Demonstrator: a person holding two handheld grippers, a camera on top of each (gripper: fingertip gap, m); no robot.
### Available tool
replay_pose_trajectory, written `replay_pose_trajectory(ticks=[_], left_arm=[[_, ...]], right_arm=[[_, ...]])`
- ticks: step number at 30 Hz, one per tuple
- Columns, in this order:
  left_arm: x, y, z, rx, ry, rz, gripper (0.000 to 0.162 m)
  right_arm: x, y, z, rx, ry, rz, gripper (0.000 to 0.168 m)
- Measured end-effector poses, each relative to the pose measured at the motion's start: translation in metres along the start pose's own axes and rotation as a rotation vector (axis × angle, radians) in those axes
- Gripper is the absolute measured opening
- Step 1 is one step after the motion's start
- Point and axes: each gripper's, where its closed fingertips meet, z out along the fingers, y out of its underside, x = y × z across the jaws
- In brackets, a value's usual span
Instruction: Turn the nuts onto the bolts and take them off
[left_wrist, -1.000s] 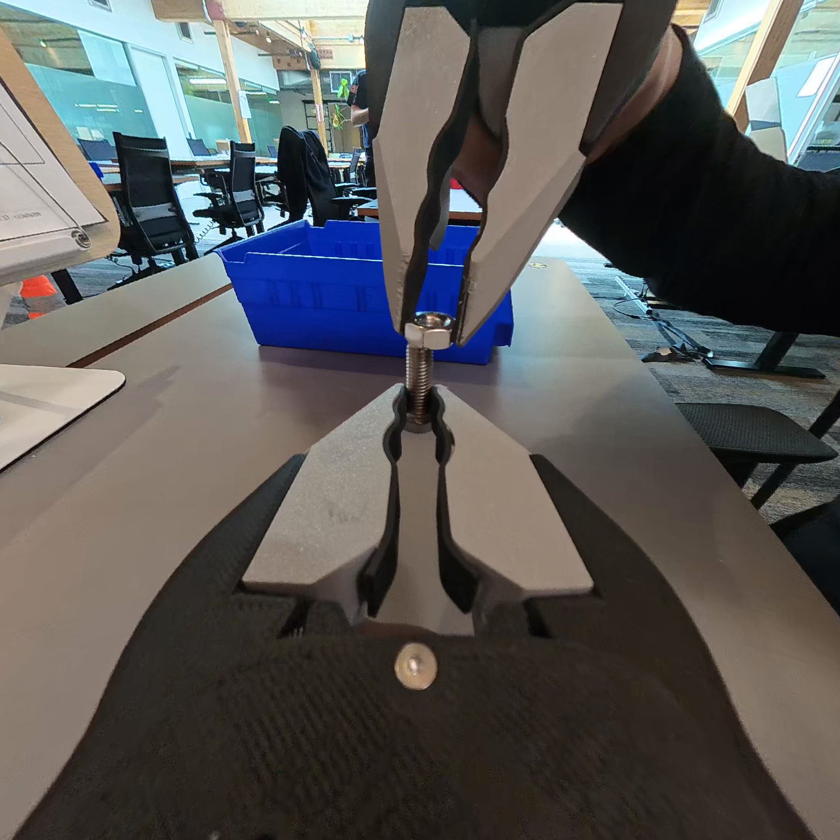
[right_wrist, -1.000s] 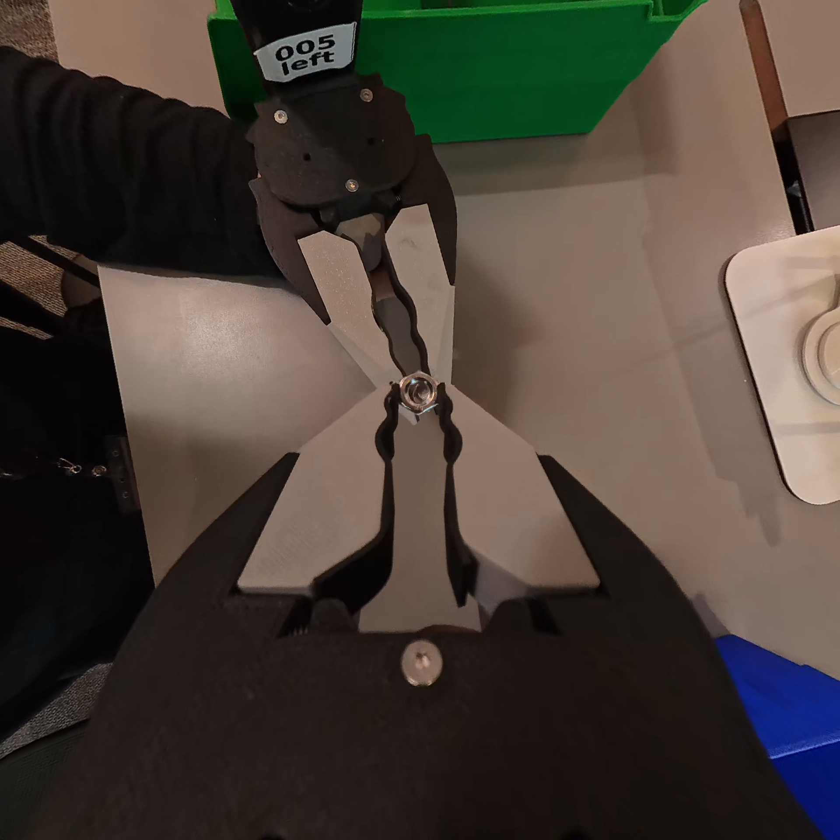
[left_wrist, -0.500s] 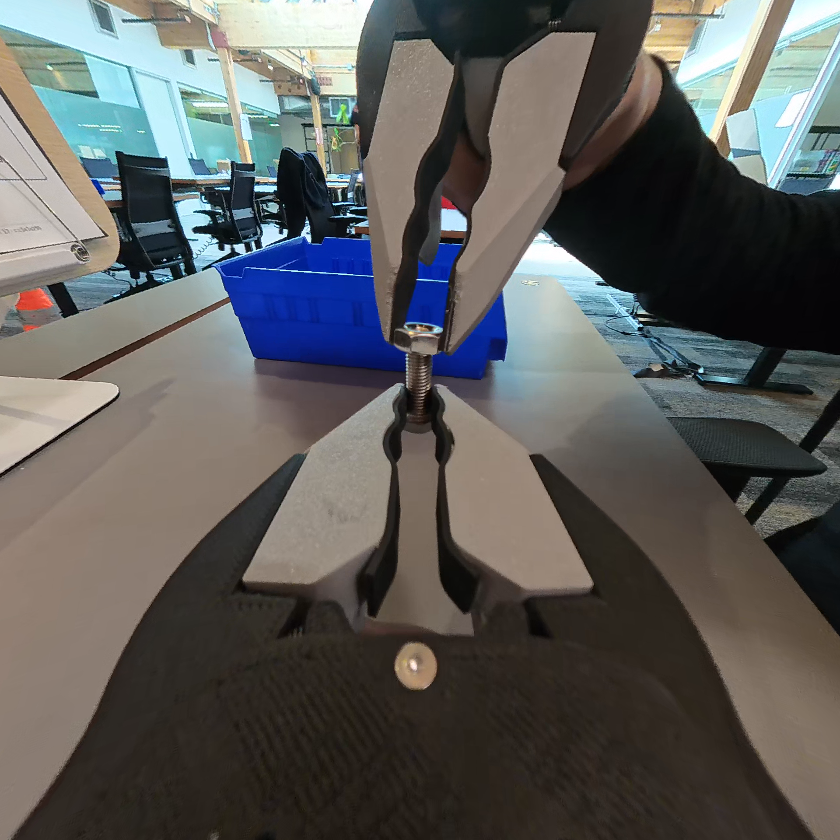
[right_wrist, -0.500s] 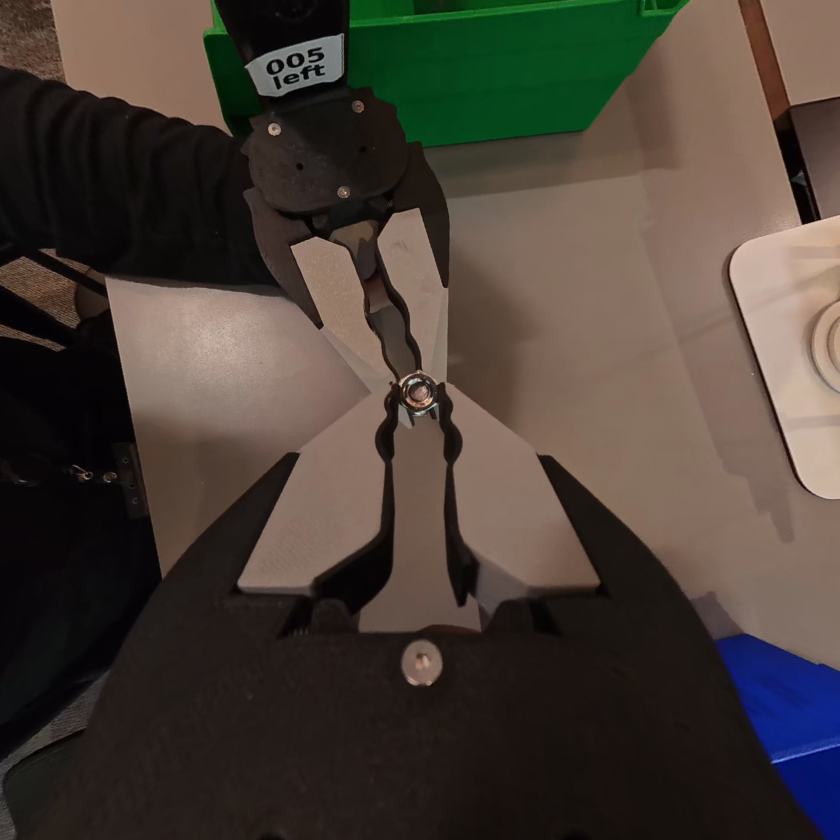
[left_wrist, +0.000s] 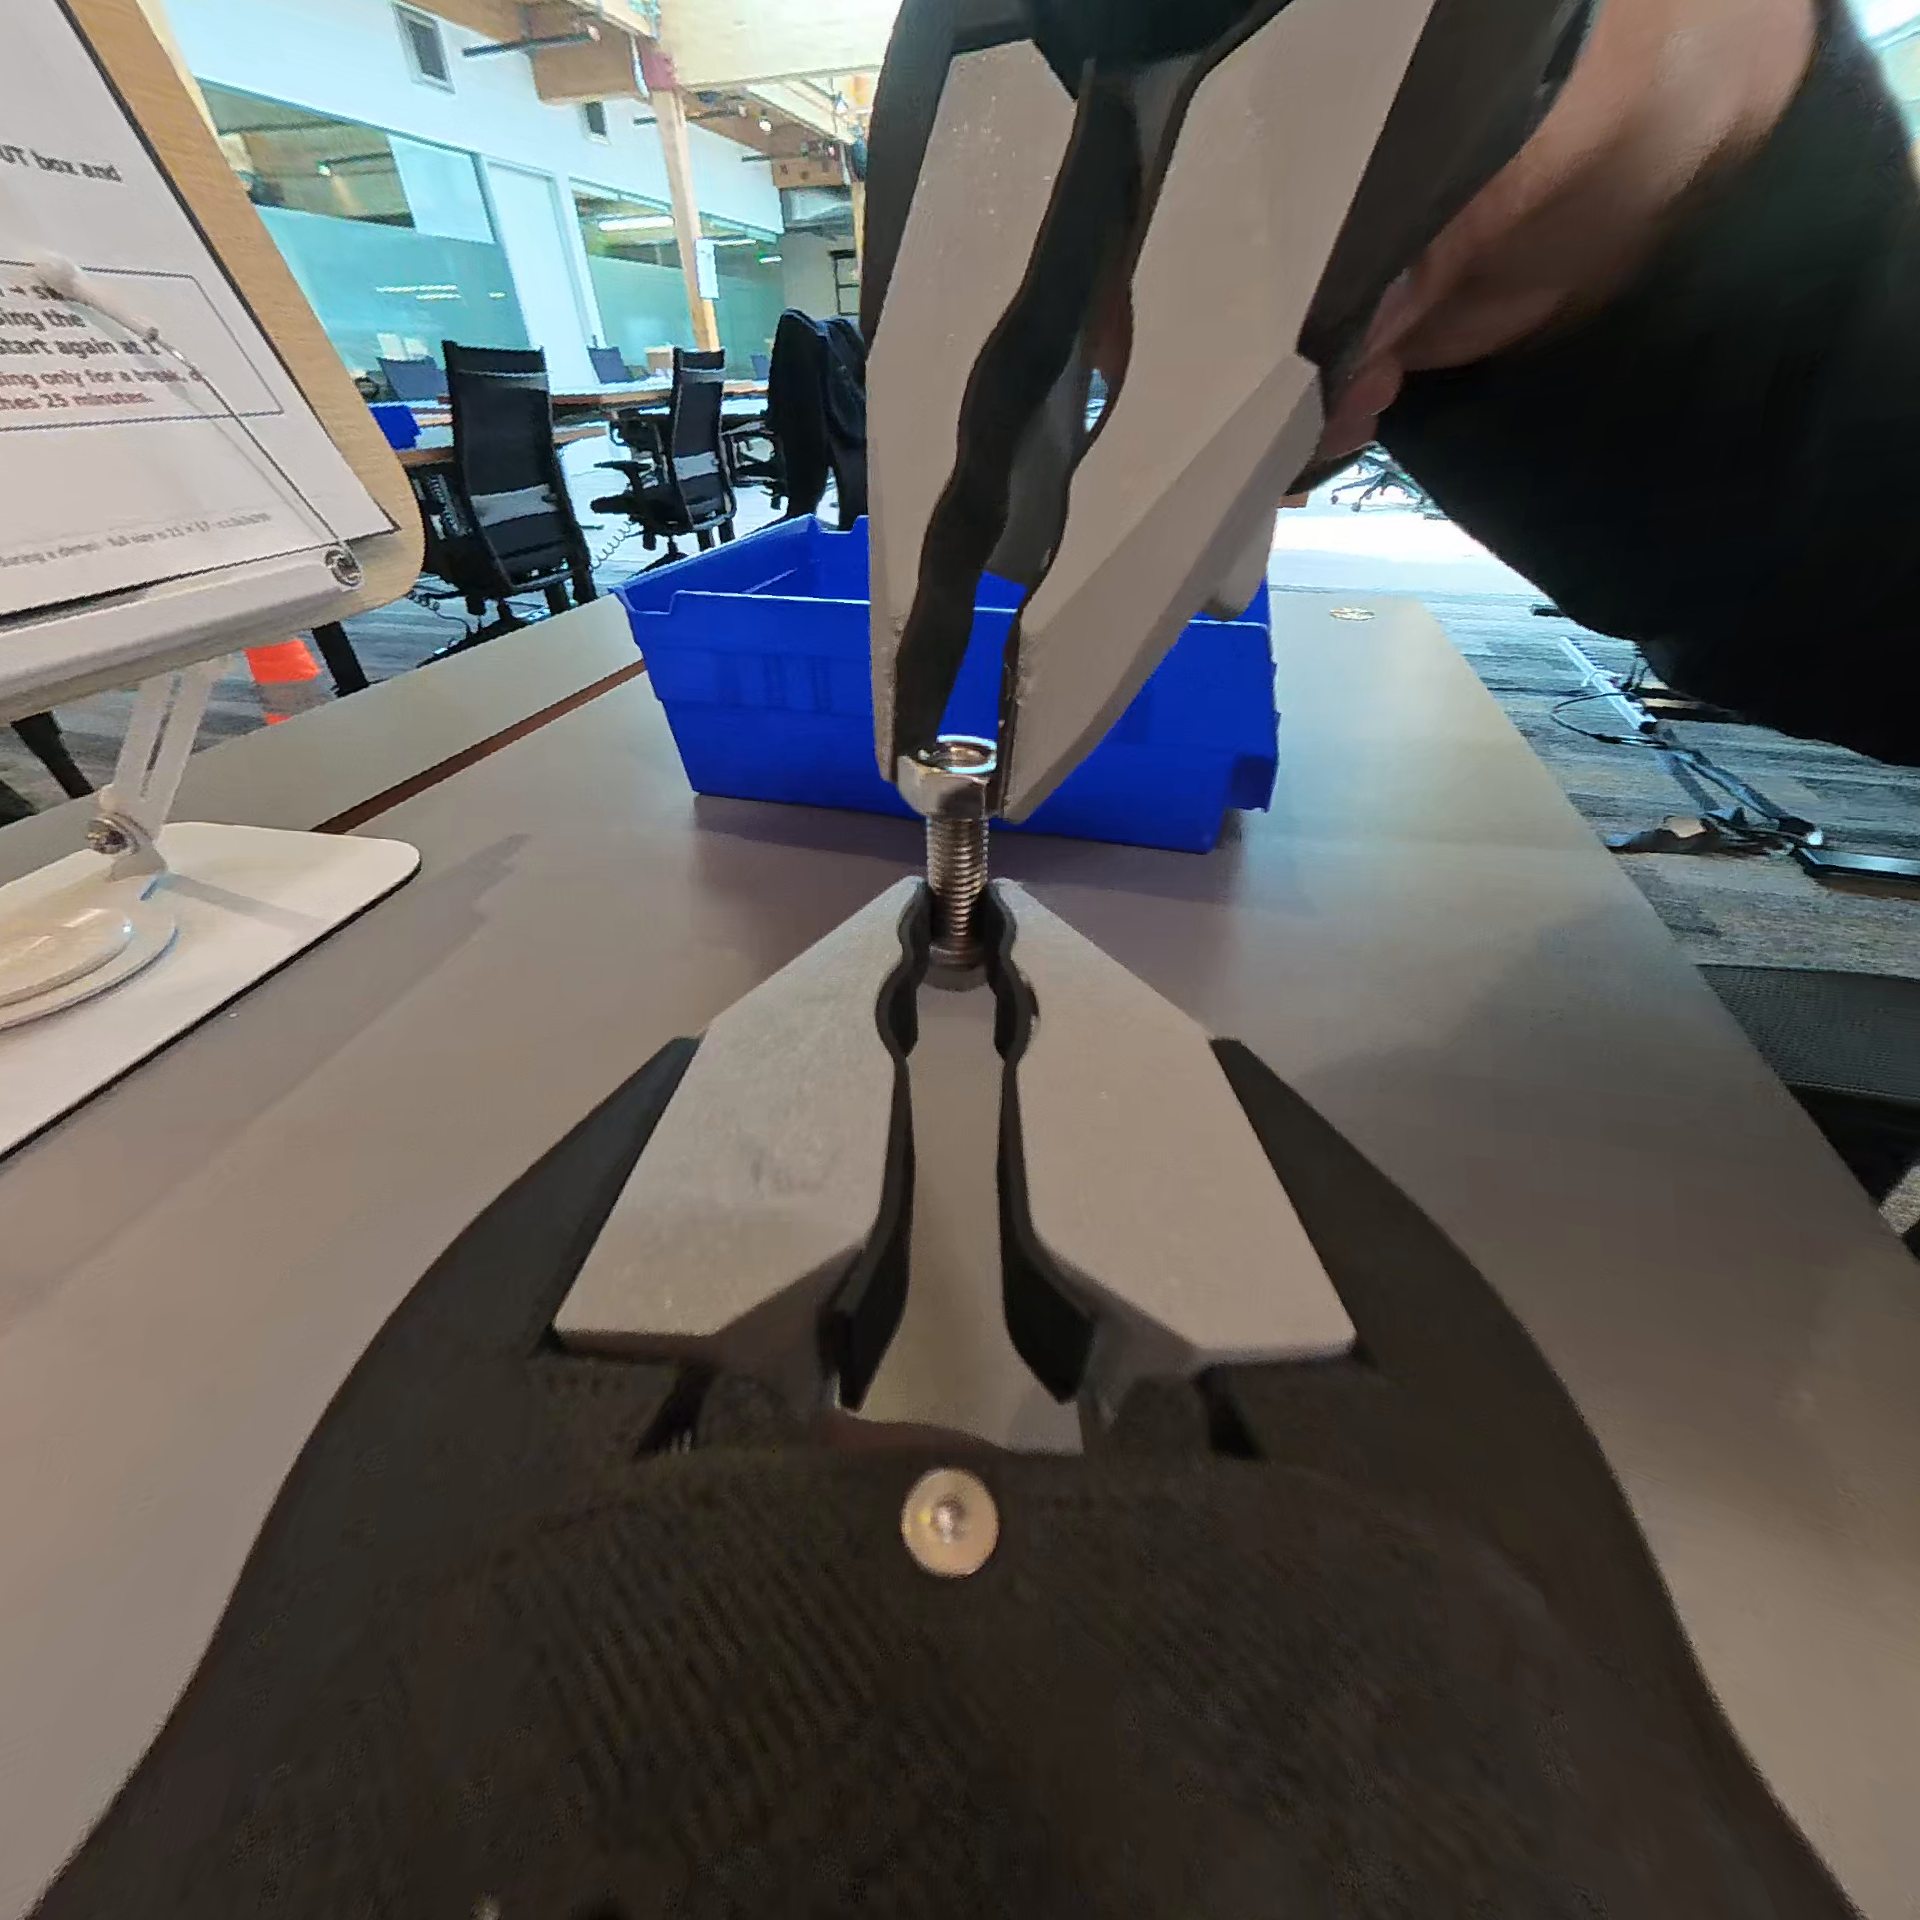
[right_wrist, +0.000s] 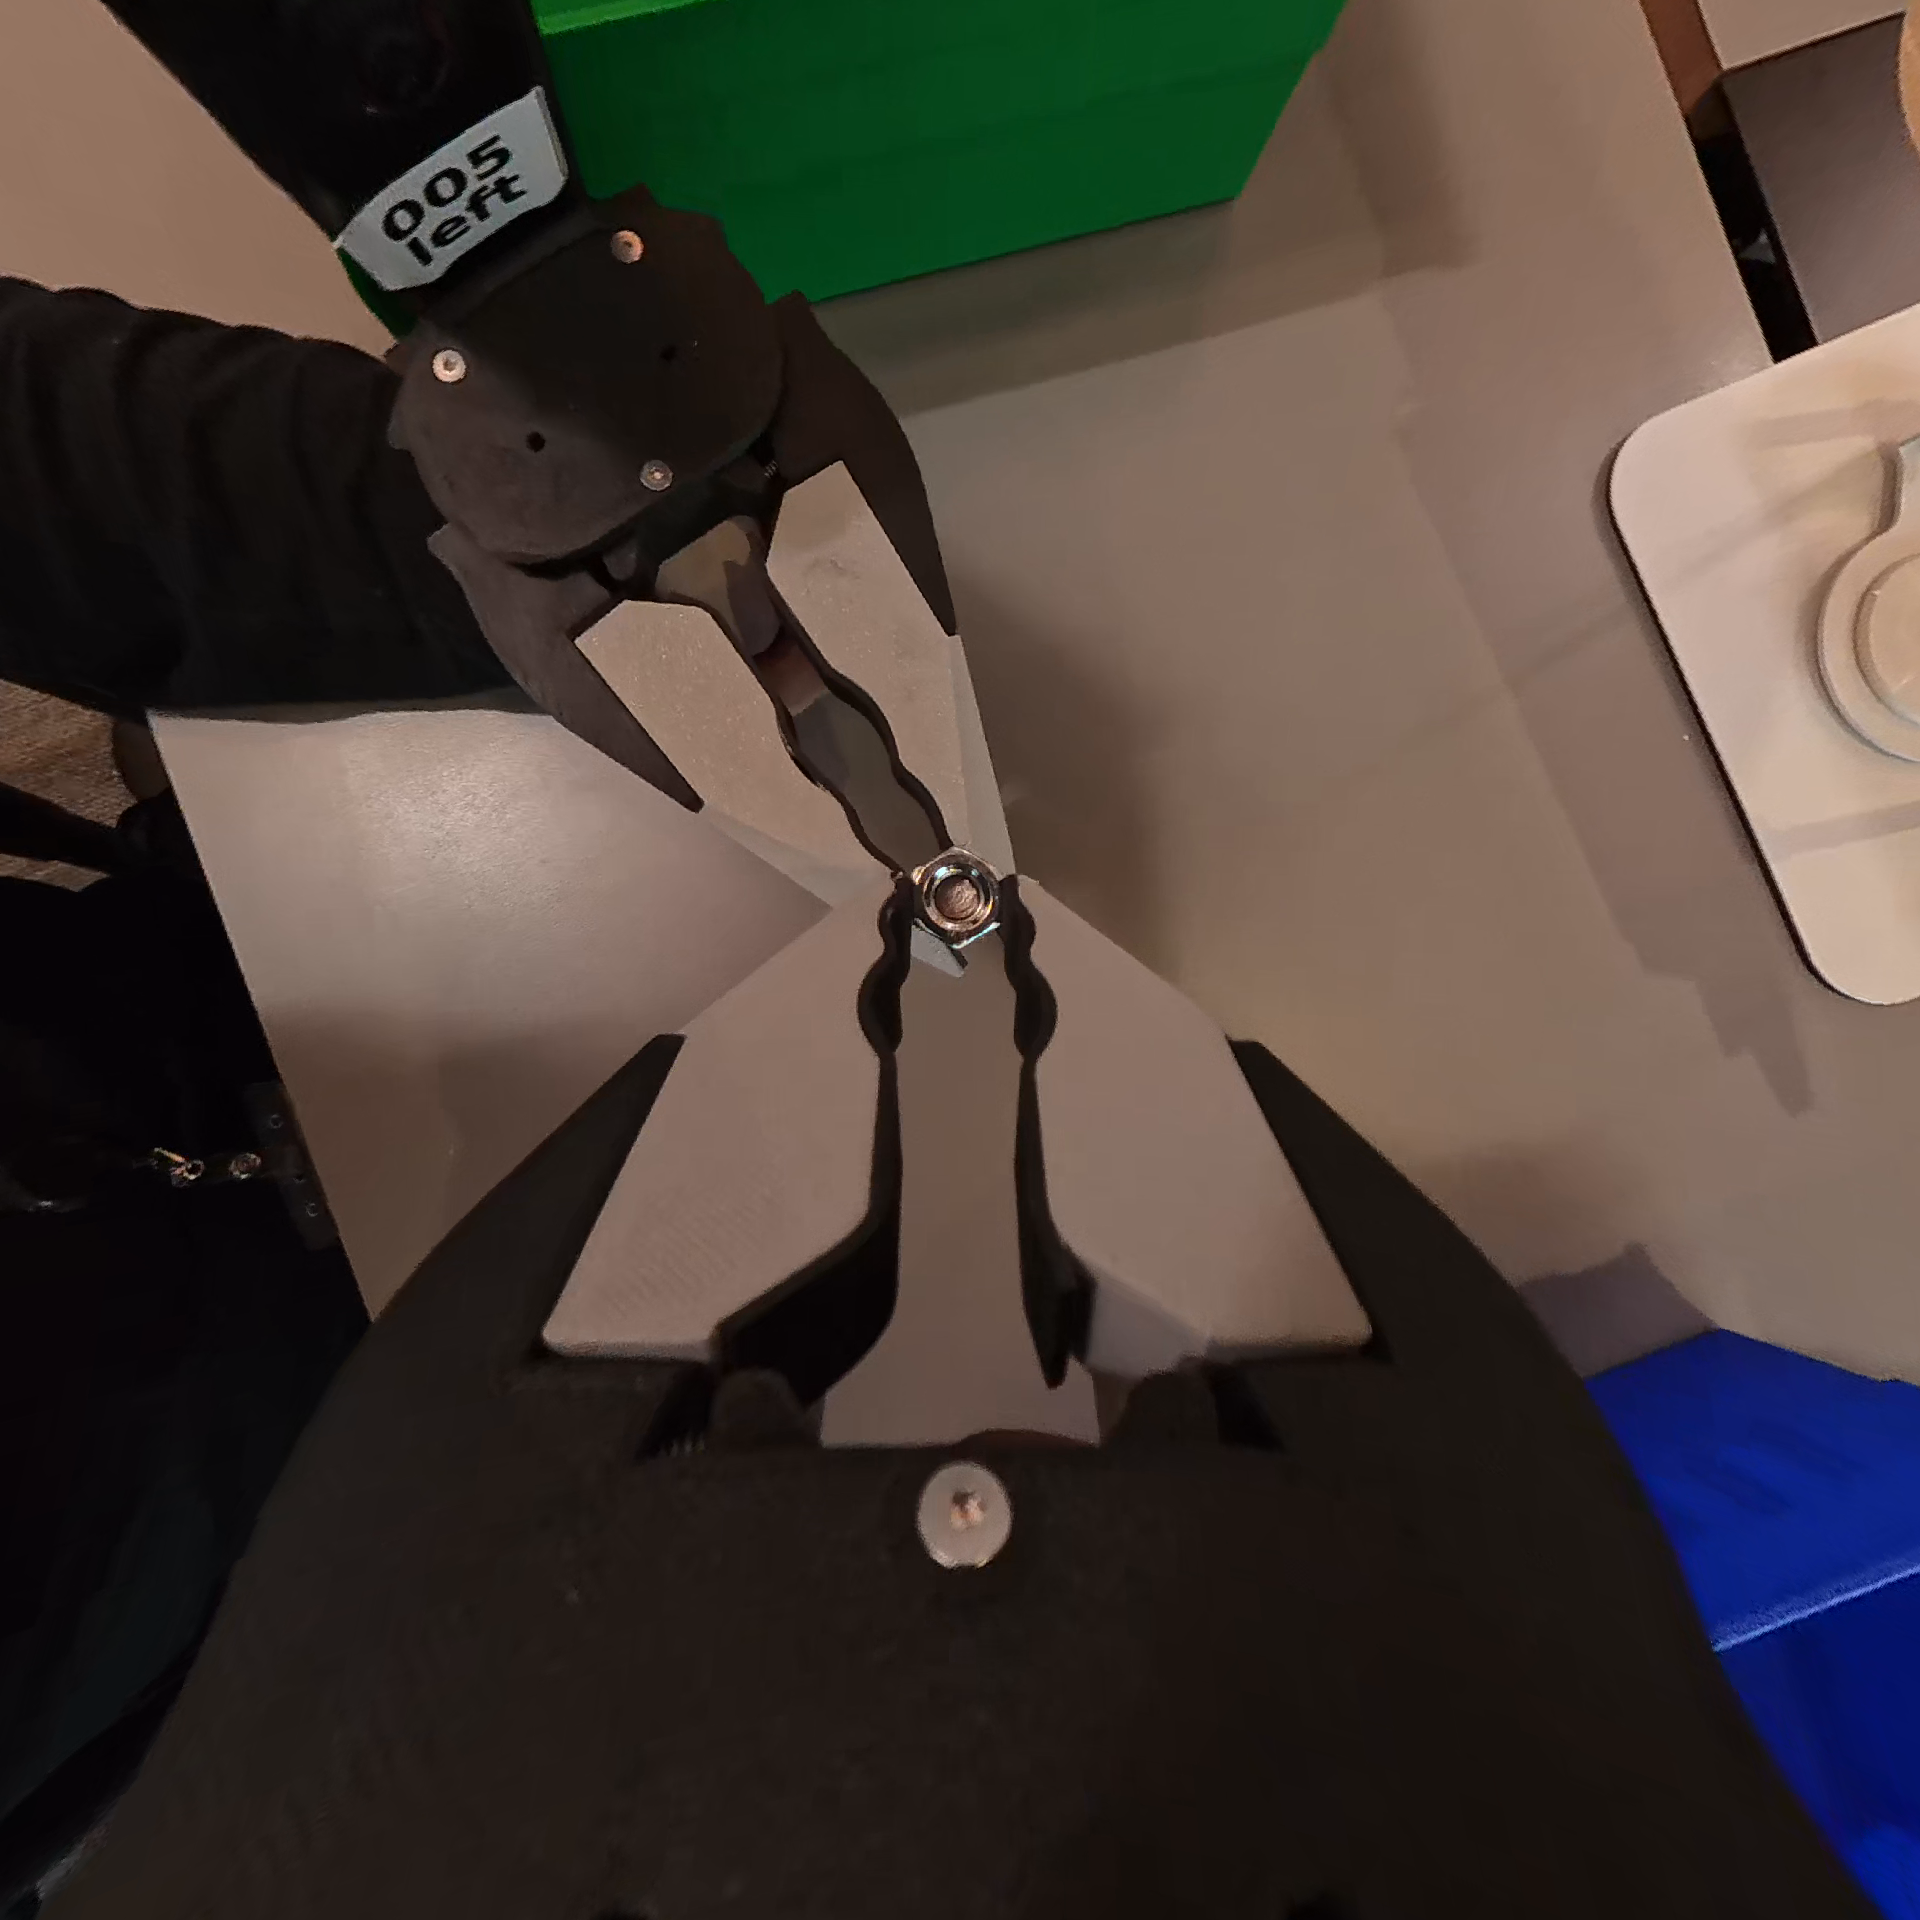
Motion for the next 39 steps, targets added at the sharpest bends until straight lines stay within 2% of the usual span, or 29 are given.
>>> replay_pose_trajectory(ticks=[16,21,23,27,32,35,39], left_arm=[[-0.007,0.003,0.000,-0.019,-0.034,-0.033,0.006],[-0.008,0.001,-0.001,-0.006,-0.025,-0.046,0.006],[-0.007,0.000,-0.002,0.003,-0.013,-0.049,0.006],[0.000,-0.004,-0.005,0.030,0.048,-0.070,0.006],[0.014,-0.010,-0.006,0.064,0.131,-0.079,0.006],[0.022,-0.012,-0.007,0.074,0.171,-0.064,0.006],[0.024,-0.009,-0.006,0.063,0.192,-0.075,0.006]], right_arm=[[0.007,-0.001,0.008,0.007,-0.002,0.096,0.015],[0.003,-0.005,0.003,0.033,-0.041,0.063,0.041],[0.003,-0.014,-0.007,0.109,-0.043,0.046,0.042],[-0.011,-0.033,-0.027,0.385,-0.105,0.004,0.044],[-0.014,-0.026,-0.030,0.624,-0.114,-0.039,0.044],[-0.023,-0.020,-0.030,0.710,-0.193,-0.054,0.045],[-0.032,-0.011,-0.021,0.724,-0.255,-0.088,0.057]])
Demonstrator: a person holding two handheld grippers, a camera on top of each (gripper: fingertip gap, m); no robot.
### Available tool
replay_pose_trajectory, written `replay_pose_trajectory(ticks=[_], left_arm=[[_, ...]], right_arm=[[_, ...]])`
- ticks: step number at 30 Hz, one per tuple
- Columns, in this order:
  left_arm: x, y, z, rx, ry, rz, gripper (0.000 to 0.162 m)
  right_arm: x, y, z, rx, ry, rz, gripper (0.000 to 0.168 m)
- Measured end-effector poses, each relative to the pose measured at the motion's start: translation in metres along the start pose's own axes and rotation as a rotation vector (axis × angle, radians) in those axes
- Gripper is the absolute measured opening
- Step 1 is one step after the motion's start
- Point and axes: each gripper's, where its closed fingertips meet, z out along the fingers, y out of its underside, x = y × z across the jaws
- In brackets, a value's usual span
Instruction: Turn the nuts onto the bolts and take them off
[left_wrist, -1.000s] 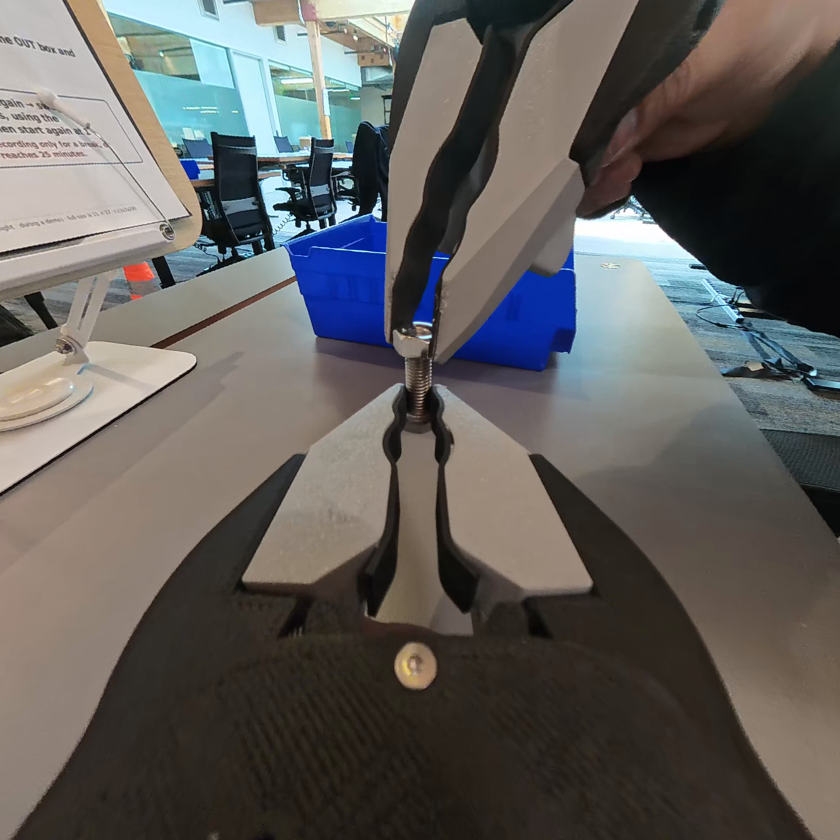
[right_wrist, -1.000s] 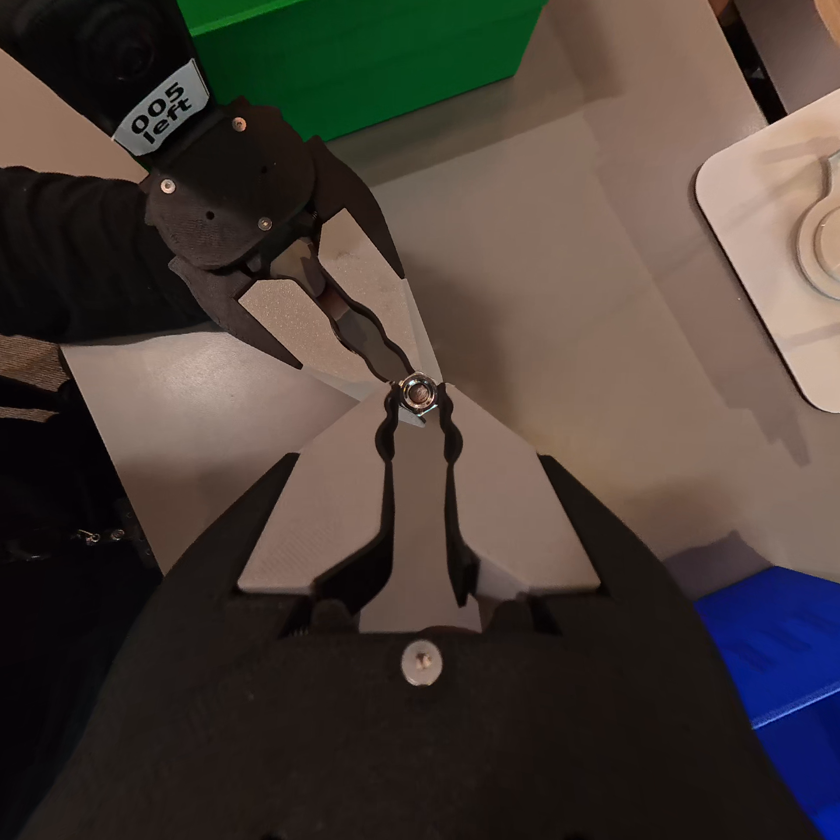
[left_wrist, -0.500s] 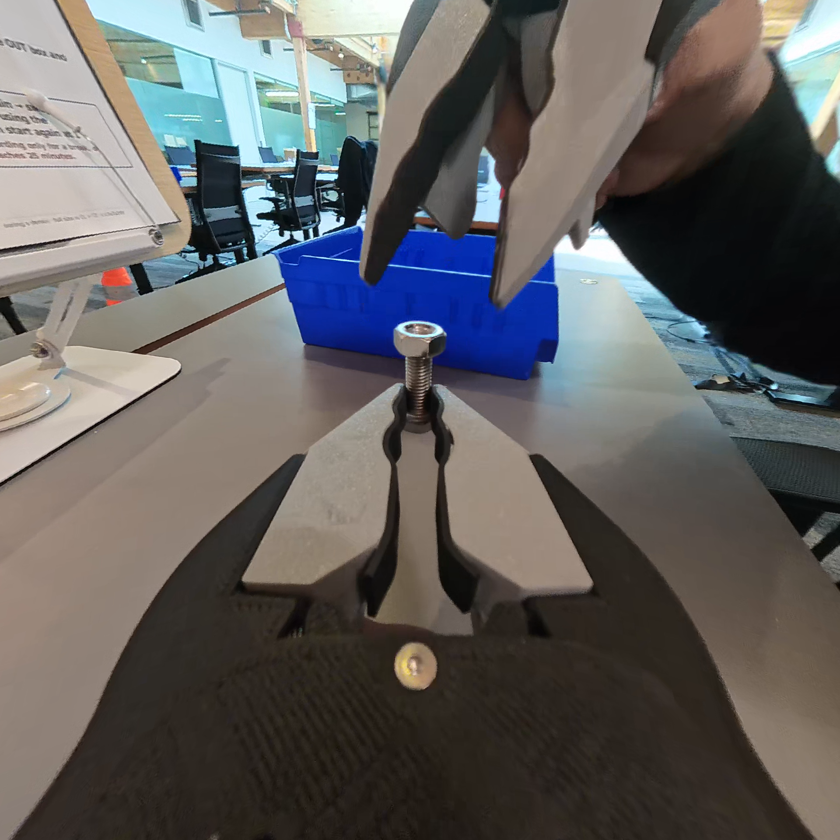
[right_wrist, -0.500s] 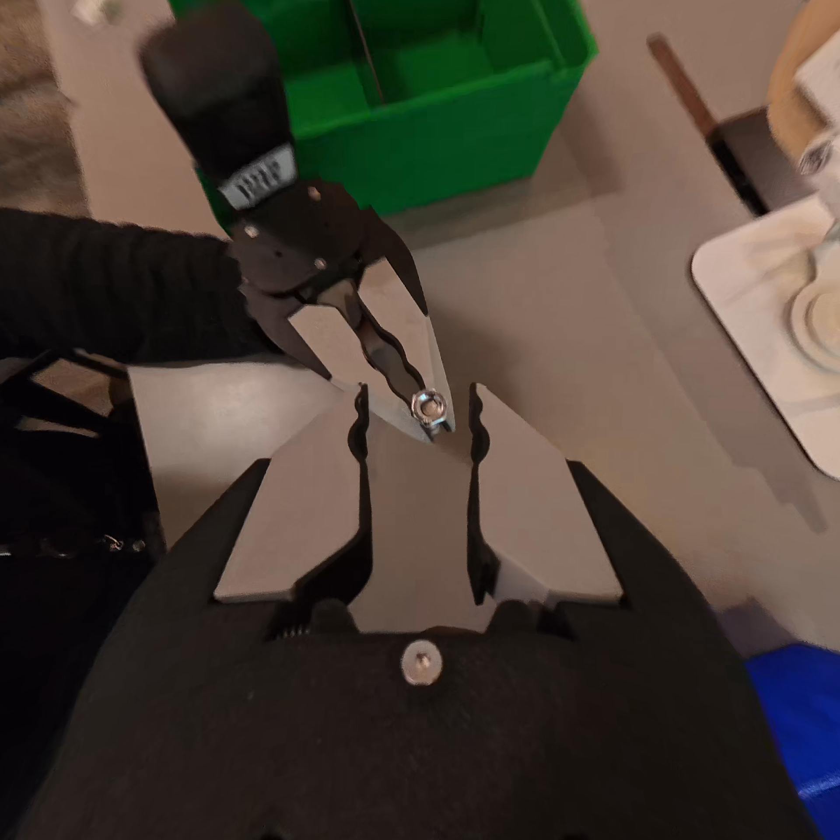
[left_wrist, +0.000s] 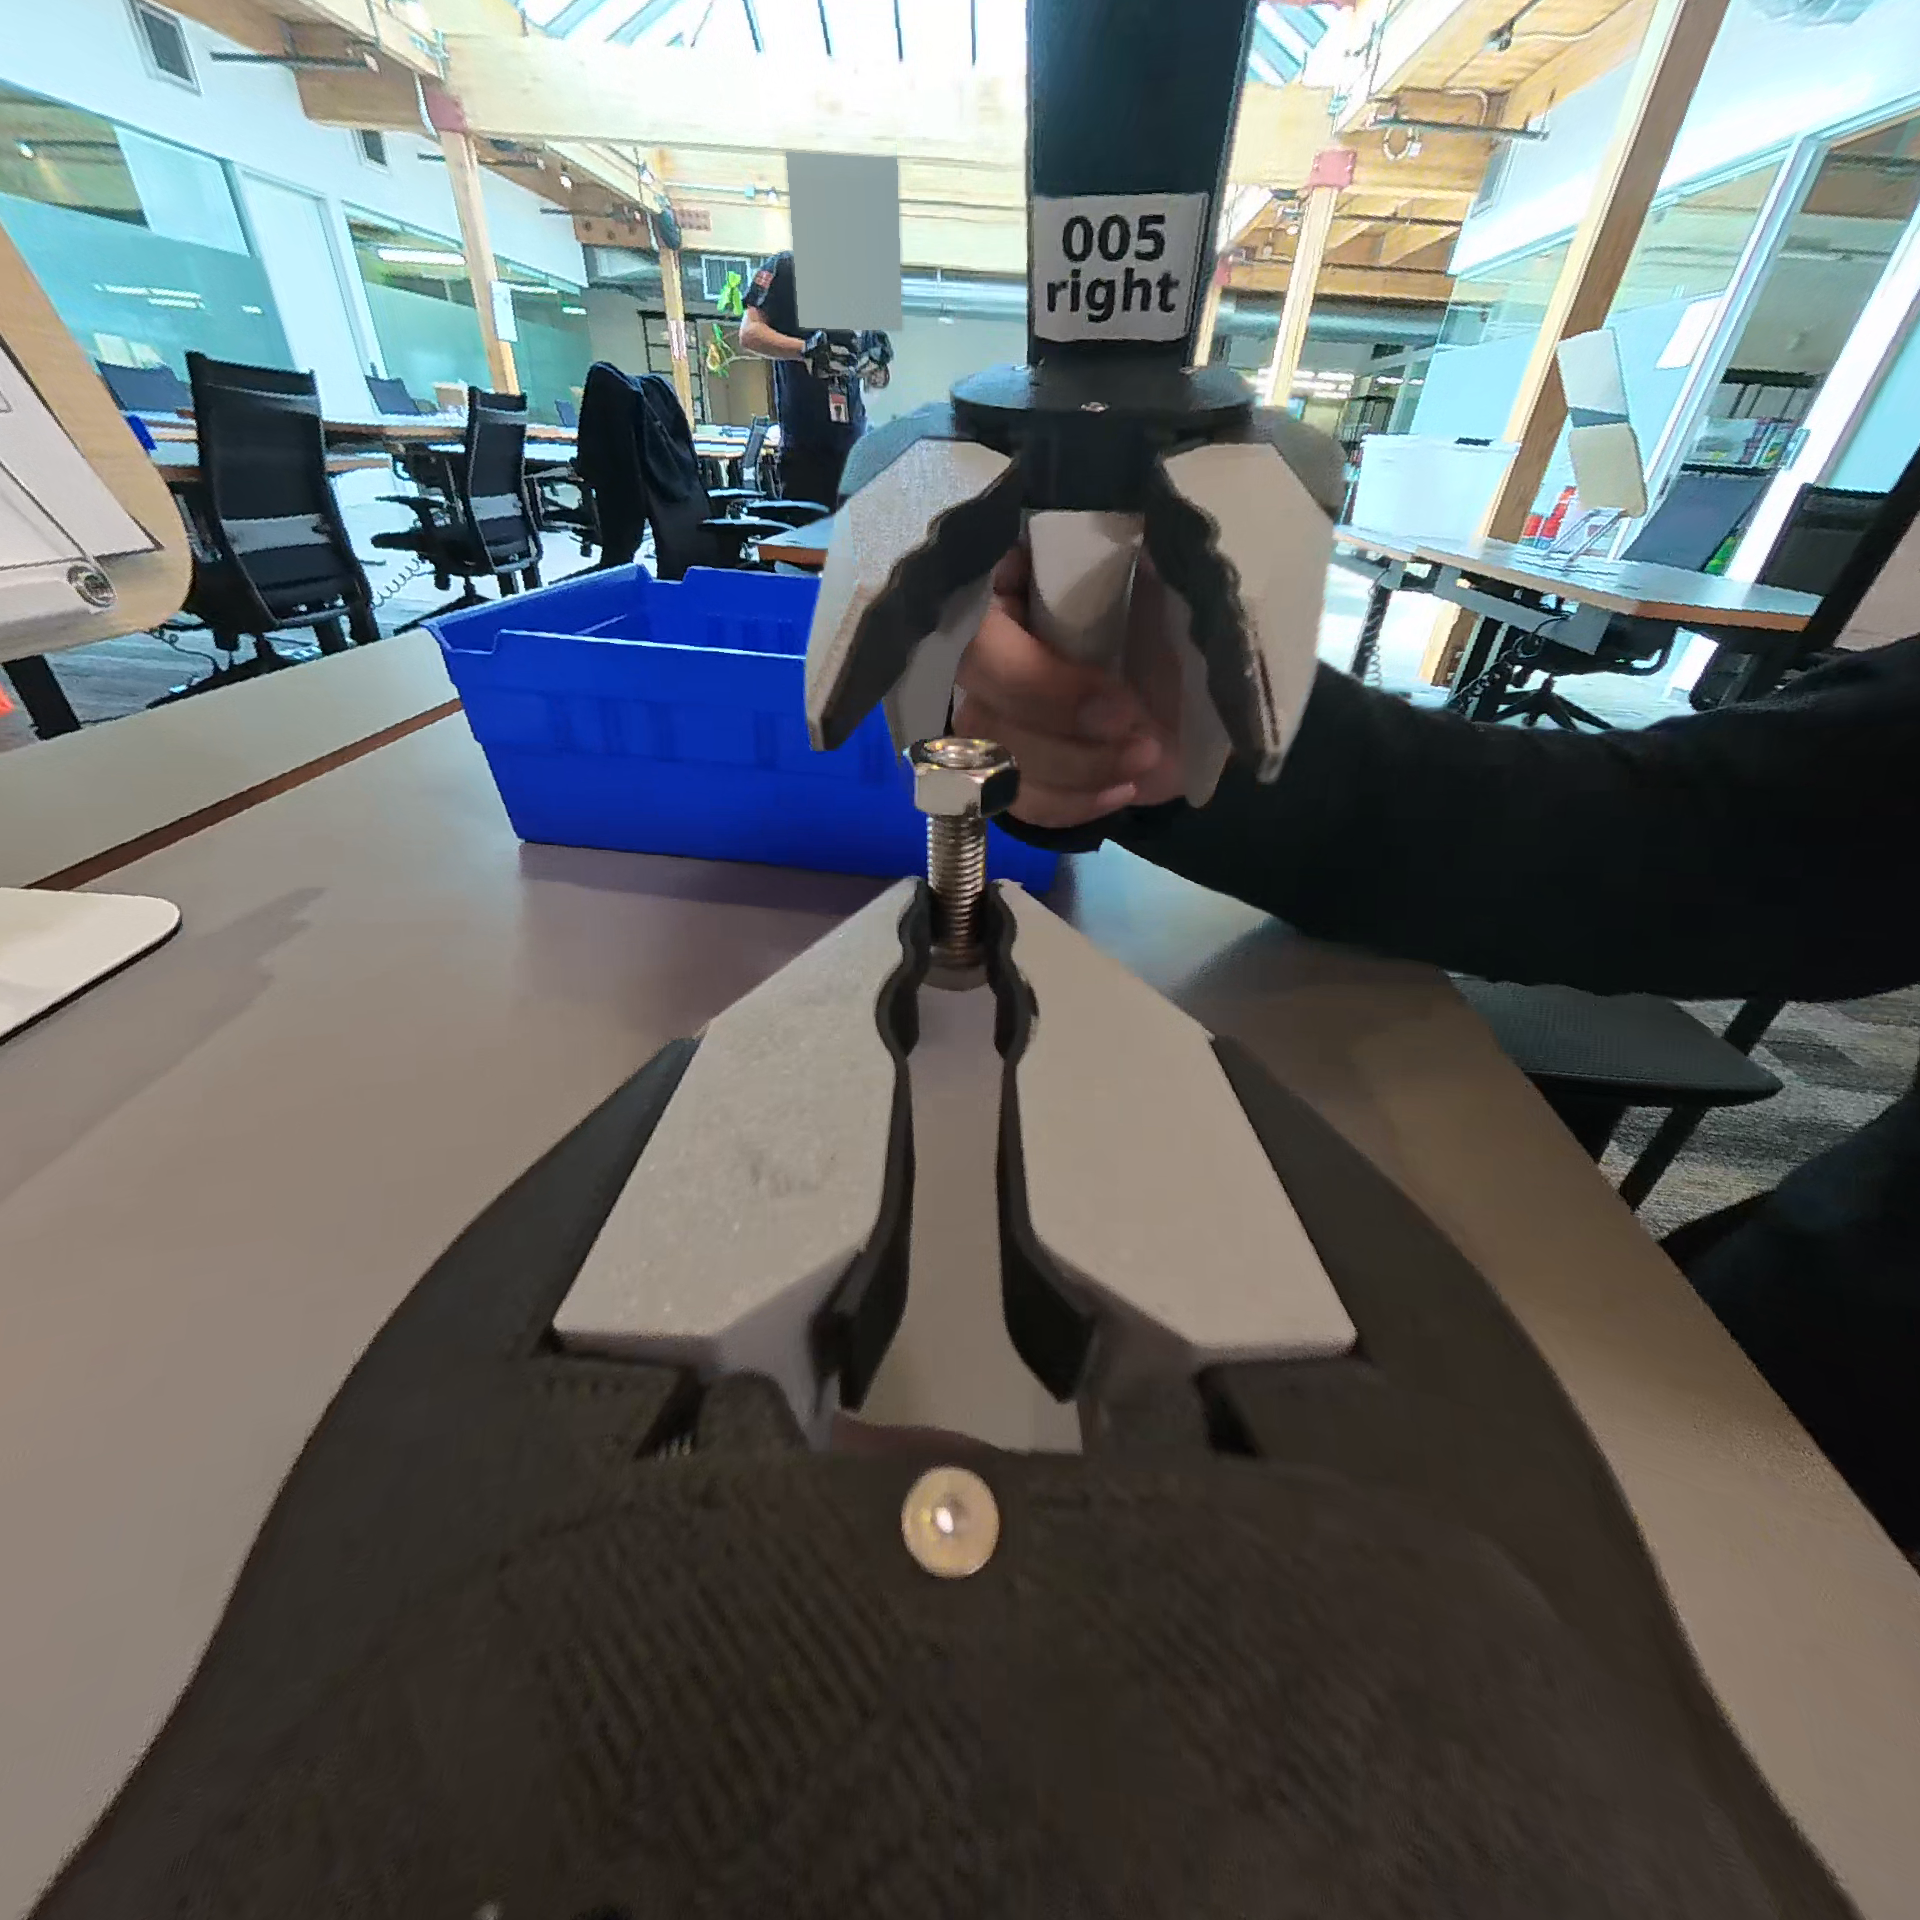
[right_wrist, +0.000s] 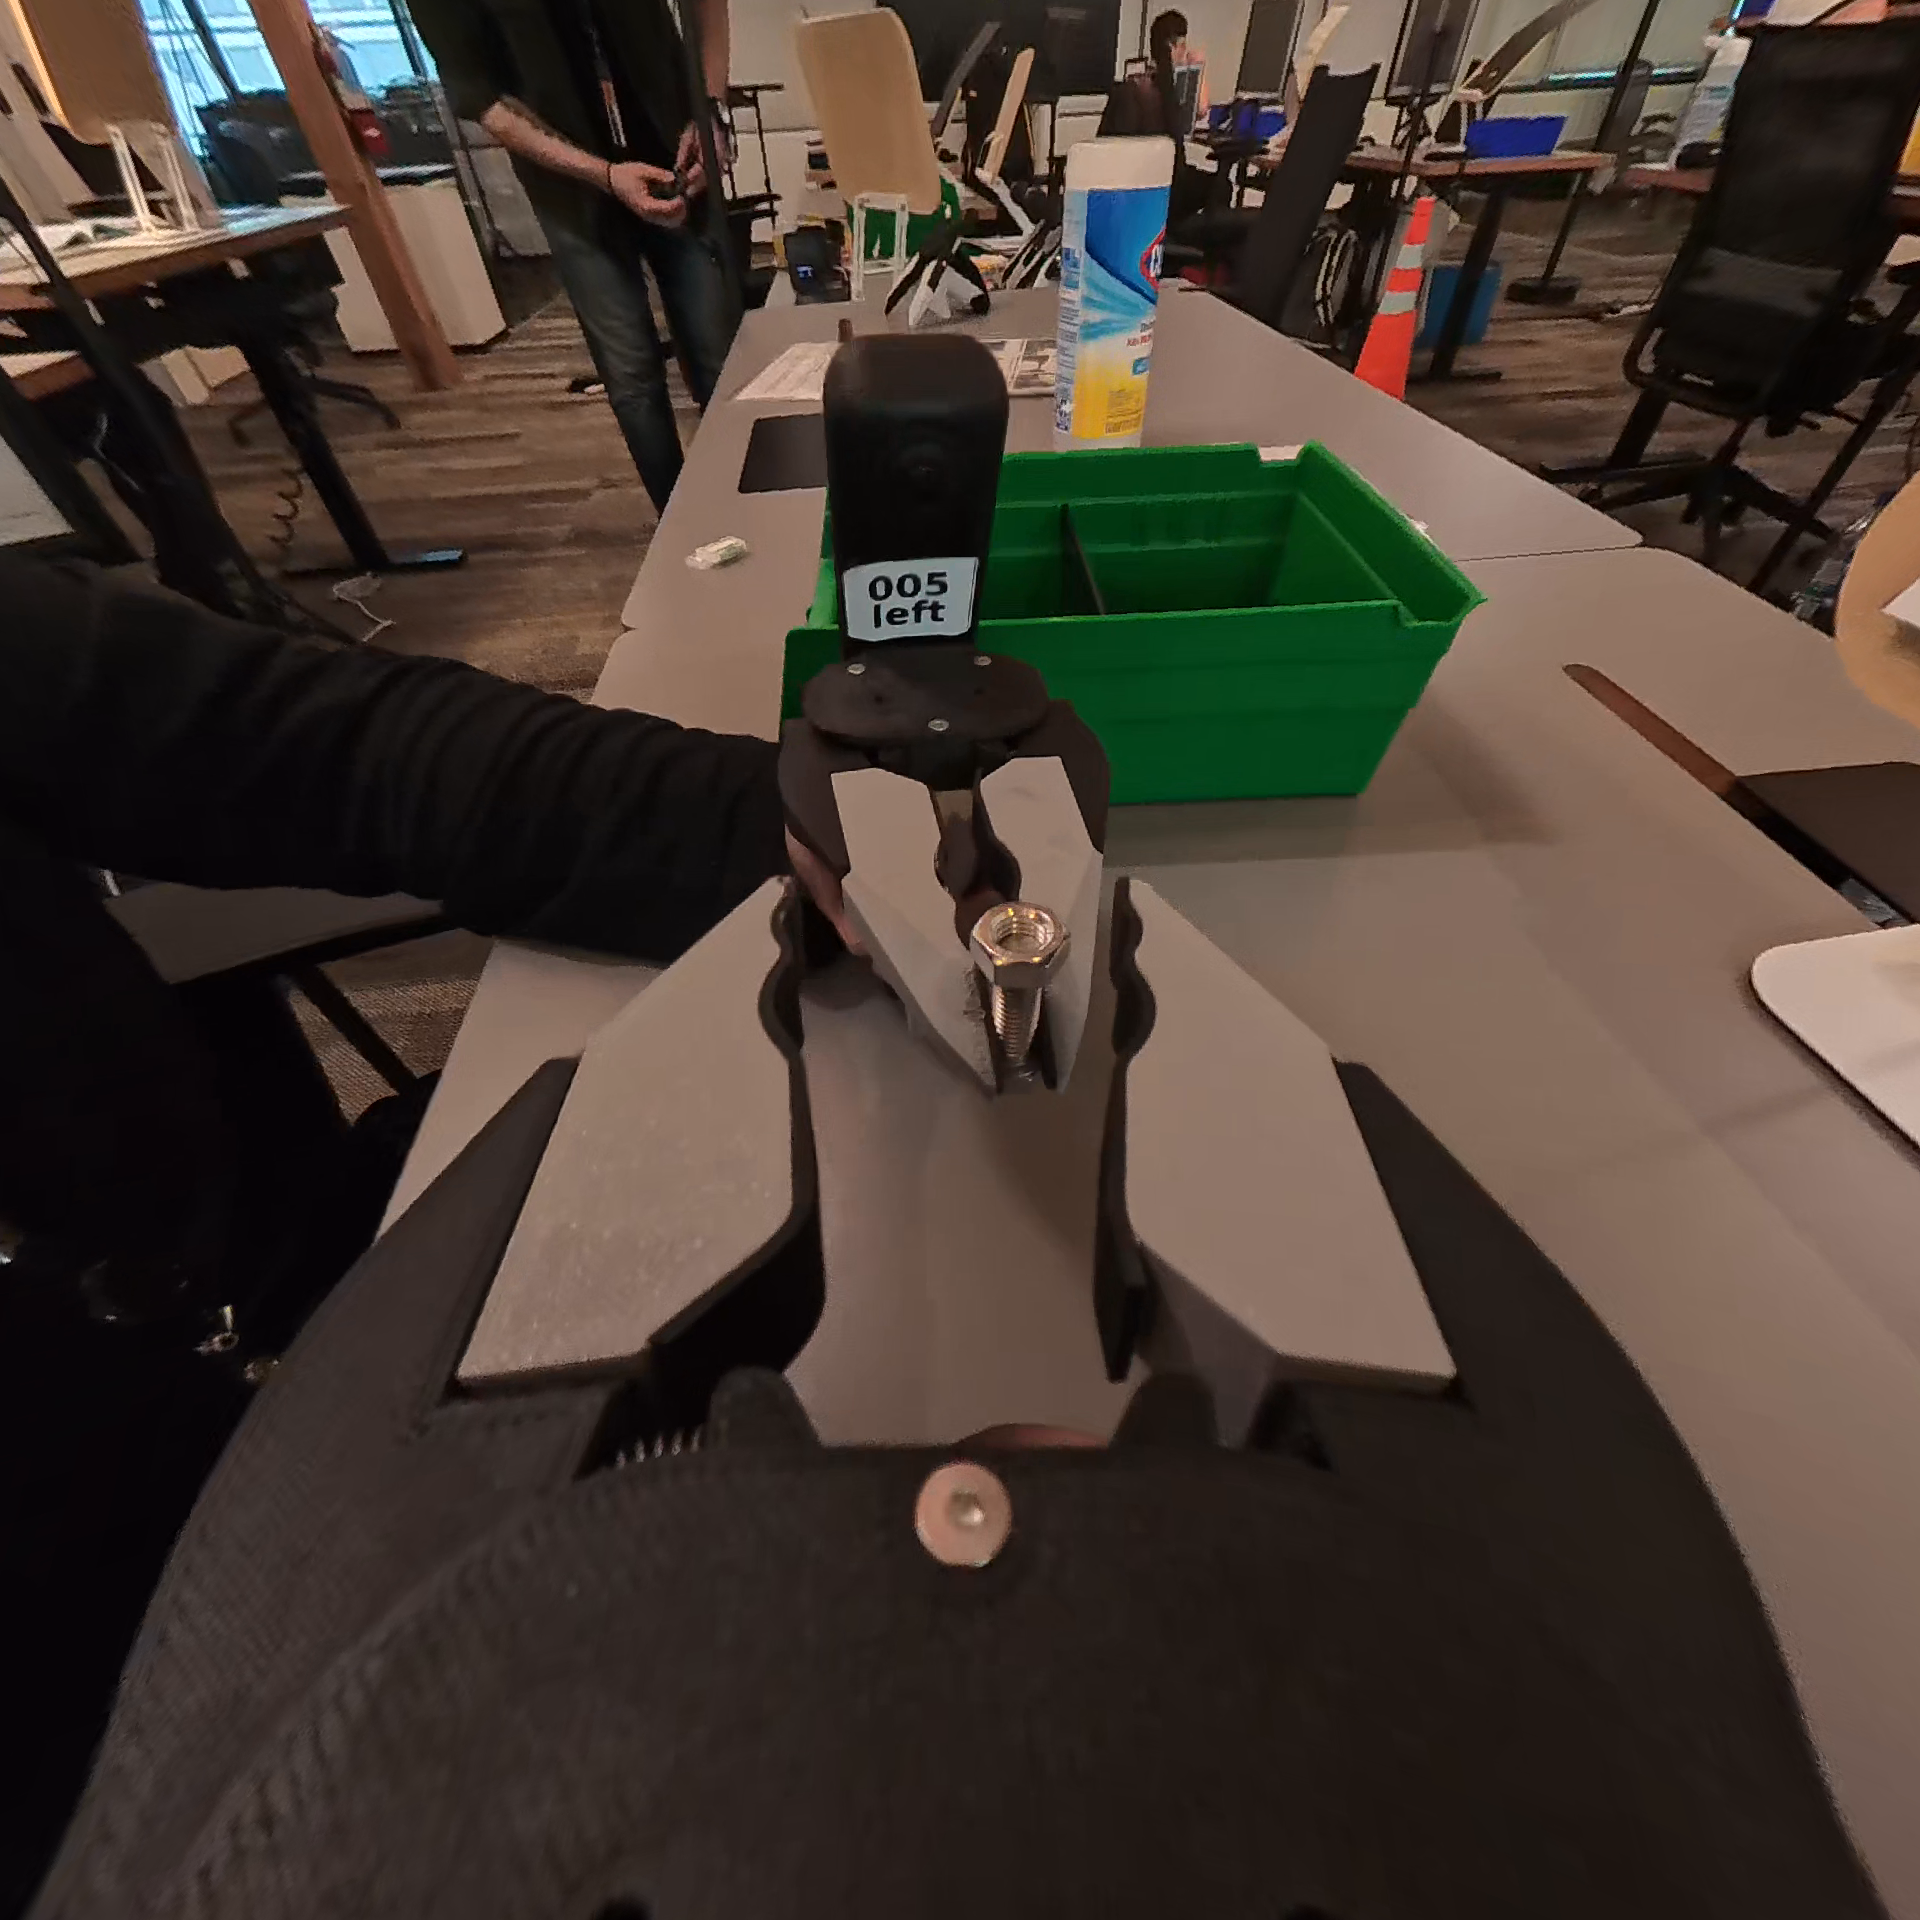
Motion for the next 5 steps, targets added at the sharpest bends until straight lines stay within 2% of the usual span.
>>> replay_pose_trajectory(ticks=[5], left_arm=[[0.0014,0.0030,0.0024,-0.020,0.005,-0.007,0.007]], right_arm=[[0.0020,0.0086,0.0046,0.031,0.000,-0.001,0.056]])
